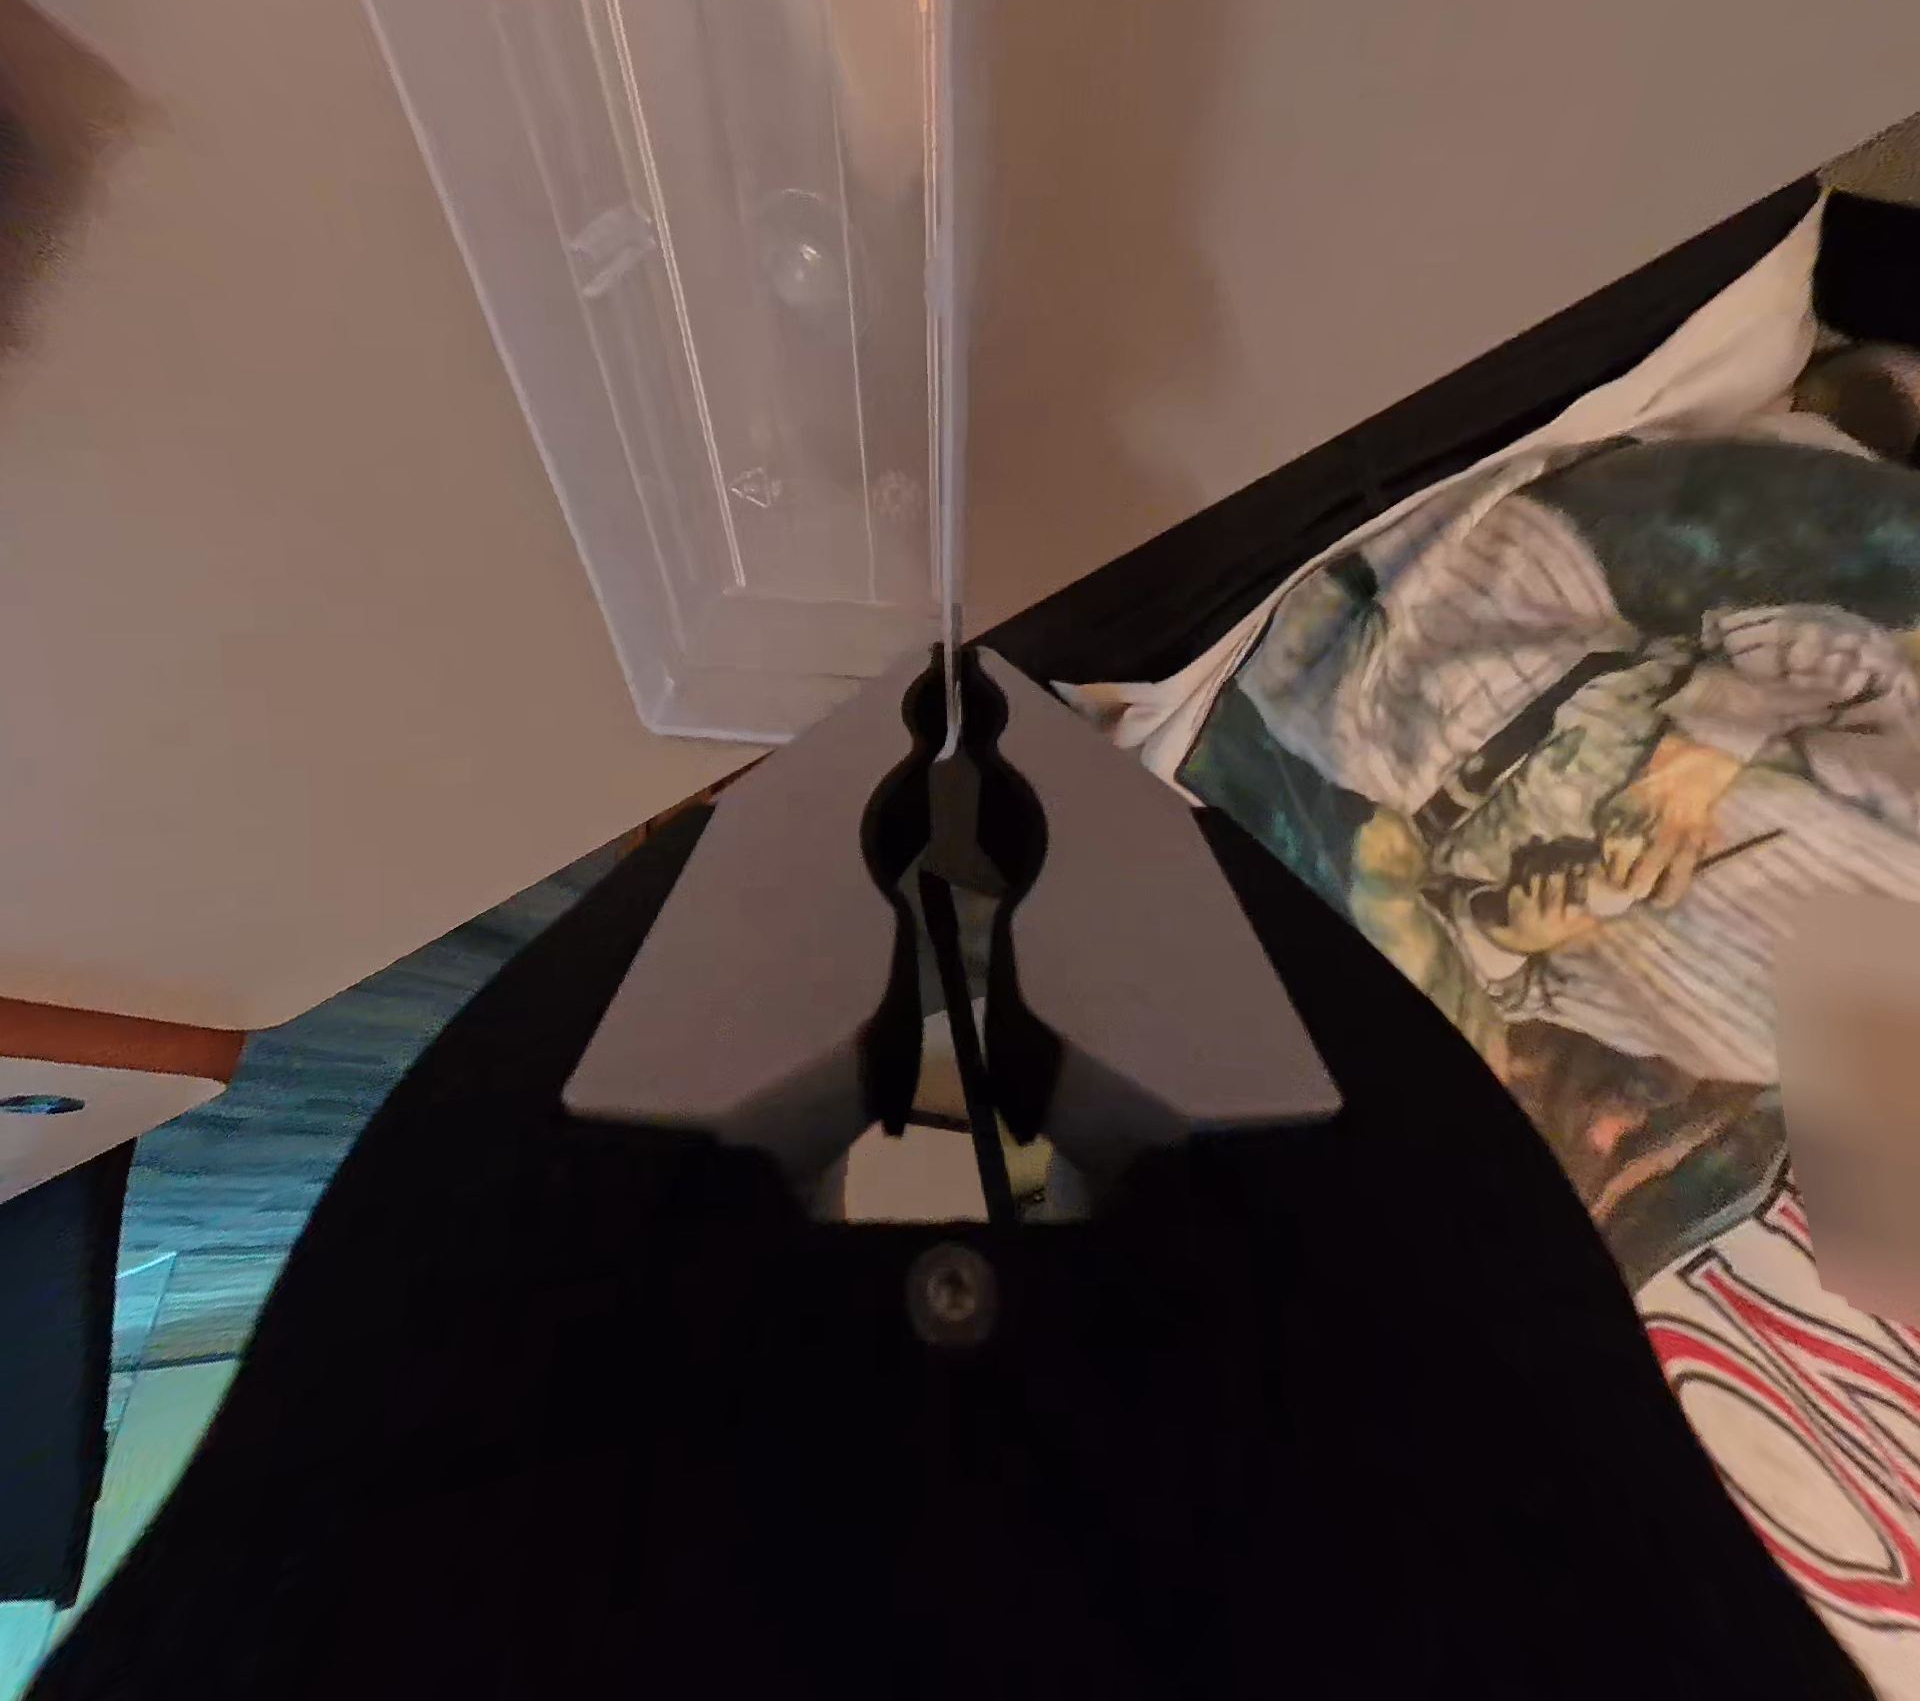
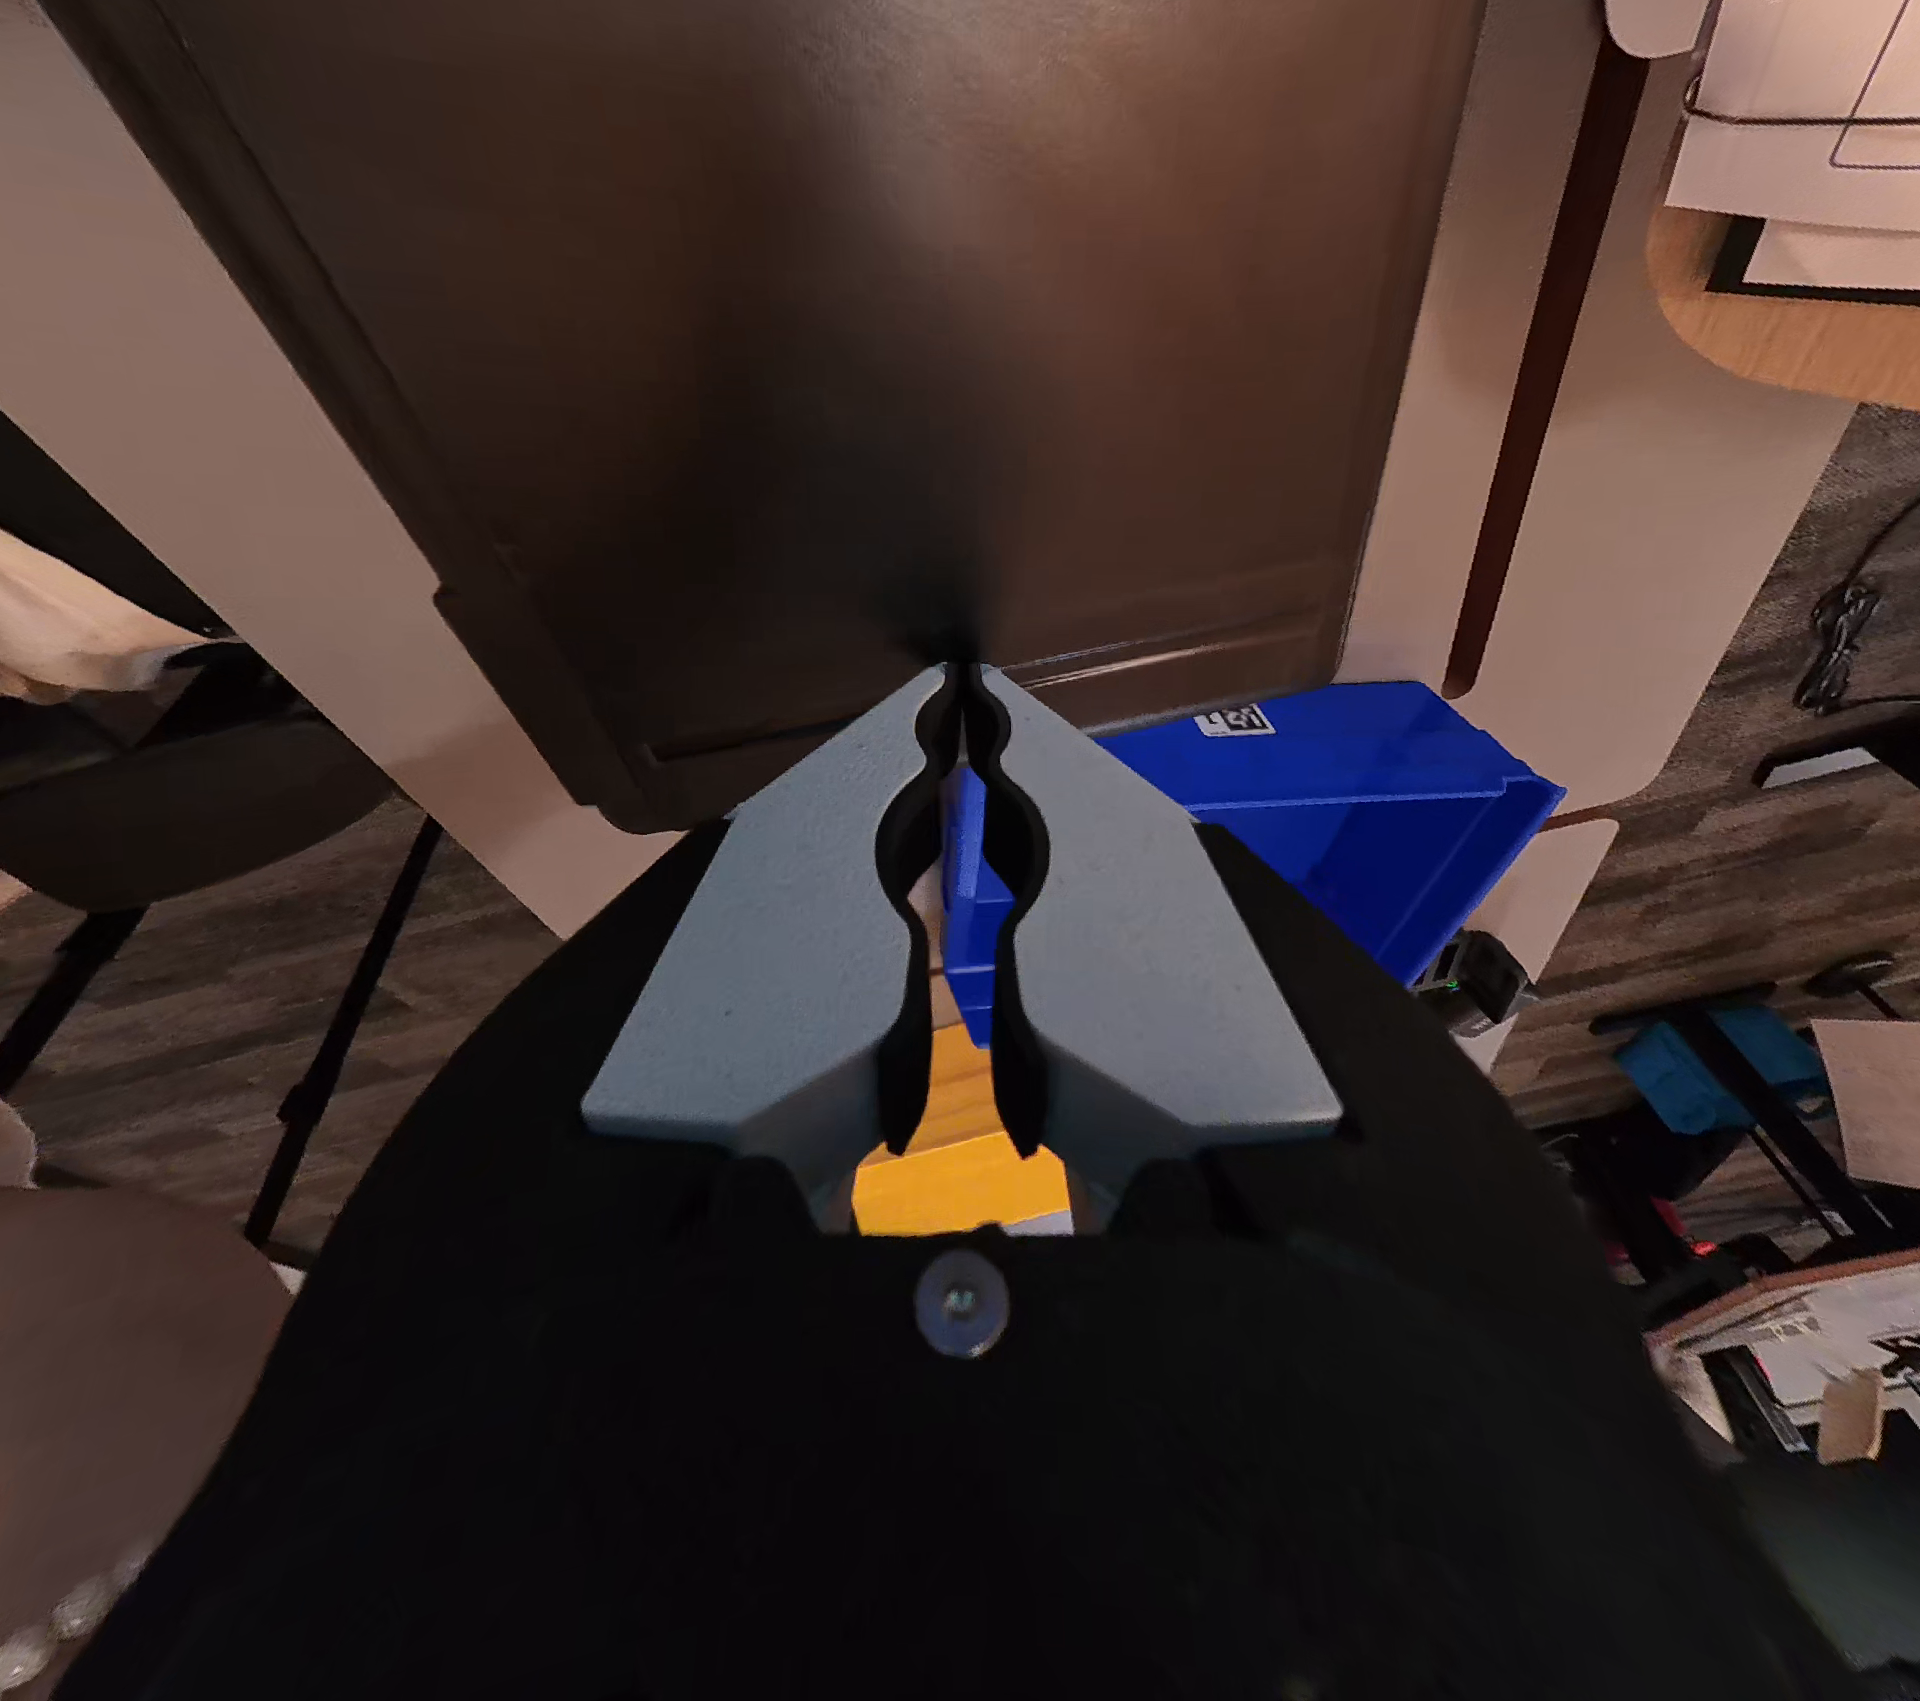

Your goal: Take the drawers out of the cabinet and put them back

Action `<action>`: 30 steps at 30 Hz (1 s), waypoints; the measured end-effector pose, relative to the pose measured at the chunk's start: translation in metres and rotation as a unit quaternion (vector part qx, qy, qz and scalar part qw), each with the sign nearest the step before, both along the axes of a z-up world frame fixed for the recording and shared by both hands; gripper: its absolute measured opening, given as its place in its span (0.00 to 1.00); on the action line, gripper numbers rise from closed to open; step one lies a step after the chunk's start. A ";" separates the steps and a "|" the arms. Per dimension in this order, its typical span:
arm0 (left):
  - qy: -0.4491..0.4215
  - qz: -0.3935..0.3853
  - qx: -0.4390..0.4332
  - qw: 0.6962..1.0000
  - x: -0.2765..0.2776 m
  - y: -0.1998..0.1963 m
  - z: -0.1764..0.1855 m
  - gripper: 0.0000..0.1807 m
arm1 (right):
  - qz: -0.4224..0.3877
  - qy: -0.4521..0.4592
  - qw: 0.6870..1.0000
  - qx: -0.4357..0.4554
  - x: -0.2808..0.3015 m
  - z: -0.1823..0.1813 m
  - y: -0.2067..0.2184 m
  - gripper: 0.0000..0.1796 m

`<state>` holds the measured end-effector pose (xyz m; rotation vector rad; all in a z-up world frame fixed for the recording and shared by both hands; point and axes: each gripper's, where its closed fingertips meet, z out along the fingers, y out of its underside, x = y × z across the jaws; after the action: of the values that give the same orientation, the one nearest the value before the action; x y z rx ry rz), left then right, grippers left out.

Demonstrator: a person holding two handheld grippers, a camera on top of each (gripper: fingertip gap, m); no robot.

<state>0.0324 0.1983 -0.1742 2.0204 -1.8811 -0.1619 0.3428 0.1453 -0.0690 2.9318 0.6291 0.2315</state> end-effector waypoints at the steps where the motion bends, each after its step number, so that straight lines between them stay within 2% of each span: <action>1: 0.000 0.004 0.004 1.000 0.004 -0.002 -0.001 0.00 | -0.003 0.005 1.000 0.002 0.000 0.000 0.000 0.00; 6: 0.003 0.026 0.033 0.999 0.009 0.000 -0.001 0.00 | -0.015 0.021 1.000 0.006 0.000 0.000 0.000 0.00; 13: -0.053 0.079 0.069 0.993 0.019 -0.001 -0.014 0.00 | -0.022 0.003 1.000 -0.004 0.000 0.000 0.000 0.00; 20: -0.095 0.151 0.044 0.983 0.034 -0.017 -0.021 0.00 | -0.015 -0.011 1.000 -0.011 0.000 0.000 0.000 0.00; 24: -0.087 0.181 0.033 0.979 0.037 -0.022 -0.016 0.00 | -0.010 -0.015 1.000 -0.011 0.000 0.000 0.000 0.00; 30: -0.050 0.180 0.038 0.982 0.036 -0.025 -0.005 0.00 | -0.009 -0.012 1.000 -0.016 0.000 0.000 0.000 0.00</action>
<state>0.0687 0.1733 -0.1795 2.4219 -1.5482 -0.0359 0.3431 0.1453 -0.0690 2.8976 0.5961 0.2531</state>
